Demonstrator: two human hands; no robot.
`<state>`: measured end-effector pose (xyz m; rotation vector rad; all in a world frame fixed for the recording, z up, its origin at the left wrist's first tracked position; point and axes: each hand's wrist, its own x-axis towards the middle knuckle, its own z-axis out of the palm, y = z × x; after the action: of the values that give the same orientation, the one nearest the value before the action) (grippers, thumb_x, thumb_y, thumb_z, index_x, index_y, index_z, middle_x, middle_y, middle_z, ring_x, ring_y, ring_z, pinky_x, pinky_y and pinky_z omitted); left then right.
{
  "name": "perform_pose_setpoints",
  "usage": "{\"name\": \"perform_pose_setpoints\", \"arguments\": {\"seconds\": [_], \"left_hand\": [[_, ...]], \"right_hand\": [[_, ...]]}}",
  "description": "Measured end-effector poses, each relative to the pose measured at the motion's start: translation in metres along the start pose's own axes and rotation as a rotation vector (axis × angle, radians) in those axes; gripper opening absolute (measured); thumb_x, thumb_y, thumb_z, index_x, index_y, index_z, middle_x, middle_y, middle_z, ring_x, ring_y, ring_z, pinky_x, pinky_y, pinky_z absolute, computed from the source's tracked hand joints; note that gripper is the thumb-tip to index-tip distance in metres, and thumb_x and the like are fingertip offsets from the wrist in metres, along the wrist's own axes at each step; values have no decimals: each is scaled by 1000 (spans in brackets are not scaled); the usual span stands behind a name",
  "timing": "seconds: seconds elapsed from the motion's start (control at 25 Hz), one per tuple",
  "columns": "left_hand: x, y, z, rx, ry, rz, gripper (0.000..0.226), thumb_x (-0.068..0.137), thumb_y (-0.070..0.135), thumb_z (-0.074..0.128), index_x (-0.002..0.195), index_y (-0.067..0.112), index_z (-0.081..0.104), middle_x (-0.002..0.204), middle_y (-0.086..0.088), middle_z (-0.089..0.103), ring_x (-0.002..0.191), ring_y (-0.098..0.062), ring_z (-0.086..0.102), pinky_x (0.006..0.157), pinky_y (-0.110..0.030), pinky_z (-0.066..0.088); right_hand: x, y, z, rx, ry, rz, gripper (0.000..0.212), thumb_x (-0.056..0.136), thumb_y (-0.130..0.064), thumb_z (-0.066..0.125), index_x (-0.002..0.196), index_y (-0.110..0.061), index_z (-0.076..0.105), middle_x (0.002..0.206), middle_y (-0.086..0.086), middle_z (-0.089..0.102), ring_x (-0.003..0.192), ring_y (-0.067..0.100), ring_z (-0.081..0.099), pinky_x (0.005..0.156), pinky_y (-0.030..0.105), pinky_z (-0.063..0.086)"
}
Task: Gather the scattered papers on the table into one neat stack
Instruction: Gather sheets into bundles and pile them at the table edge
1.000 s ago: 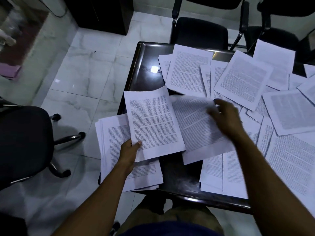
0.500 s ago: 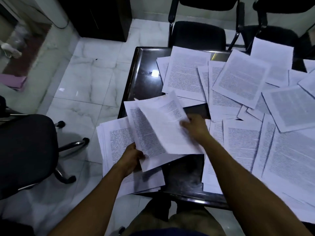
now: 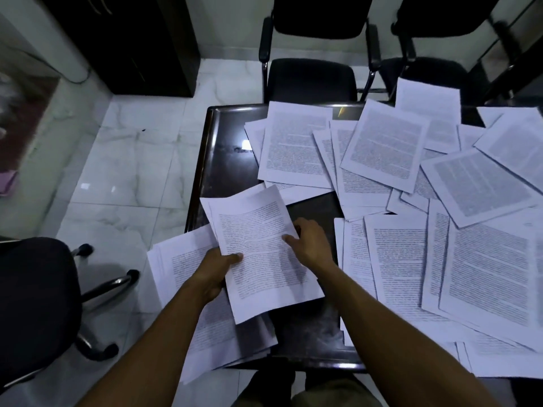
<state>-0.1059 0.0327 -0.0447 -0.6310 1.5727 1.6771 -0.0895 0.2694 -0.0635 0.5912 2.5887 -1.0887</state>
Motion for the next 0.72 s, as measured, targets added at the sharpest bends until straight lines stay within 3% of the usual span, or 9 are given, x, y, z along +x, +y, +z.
{"name": "perform_pose_setpoints", "arguments": {"seconds": [0.12, 0.2, 0.28, 0.52, 0.64, 0.72], "left_hand": [[-17, 28, -2, 13, -85, 70, 36, 94, 1, 63, 130, 6, 64, 129, -12, 70, 115, -34, 67, 105, -49, 50], [-32, 45, -10, -31, -158, 107, 37, 89, 1, 66, 126, 6, 67, 122, -14, 73, 109, -34, 70, 94, -44, 56], [-36, 59, -13, -76, -175, 123, 37, 78, 2, 74, 115, 4, 73, 117, -17, 74, 97, -32, 73, 79, -36, 61], [-4, 103, 24, -243, -182, 113, 33, 76, 5, 66, 108, 0, 69, 104, -19, 73, 82, -30, 72, 69, -35, 61], [25, 123, 67, -180, -126, 164, 29, 92, 2, 62, 120, -5, 67, 119, -22, 71, 98, -32, 71, 80, -35, 60], [53, 133, 103, -79, -37, 190, 26, 94, 1, 62, 118, -7, 68, 120, -26, 70, 94, -32, 71, 76, -35, 61]], "right_hand": [[-1, -9, -26, 387, -123, 172, 47, 87, -47, 76, 120, -18, 58, 113, -3, 69, 96, 14, 69, 76, 28, 55], [-3, -21, -41, 752, -329, 174, 40, 90, -36, 77, 123, -15, 65, 123, 5, 73, 105, 19, 73, 91, 31, 57], [-1, -35, -55, 948, -434, 98, 38, 93, -22, 74, 128, -10, 68, 126, 6, 73, 114, 22, 71, 102, 37, 54], [27, -75, -127, 741, -274, -134, 30, 96, -16, 69, 126, -12, 70, 117, -2, 76, 104, 14, 74, 87, 24, 59], [53, -65, -168, 696, -175, -134, 31, 95, -22, 71, 126, -15, 70, 116, -2, 77, 101, 15, 75, 92, 35, 60], [80, -44, -191, 663, -100, -86, 31, 95, -19, 72, 126, -15, 70, 117, -1, 76, 102, 18, 75, 97, 42, 58]]}}
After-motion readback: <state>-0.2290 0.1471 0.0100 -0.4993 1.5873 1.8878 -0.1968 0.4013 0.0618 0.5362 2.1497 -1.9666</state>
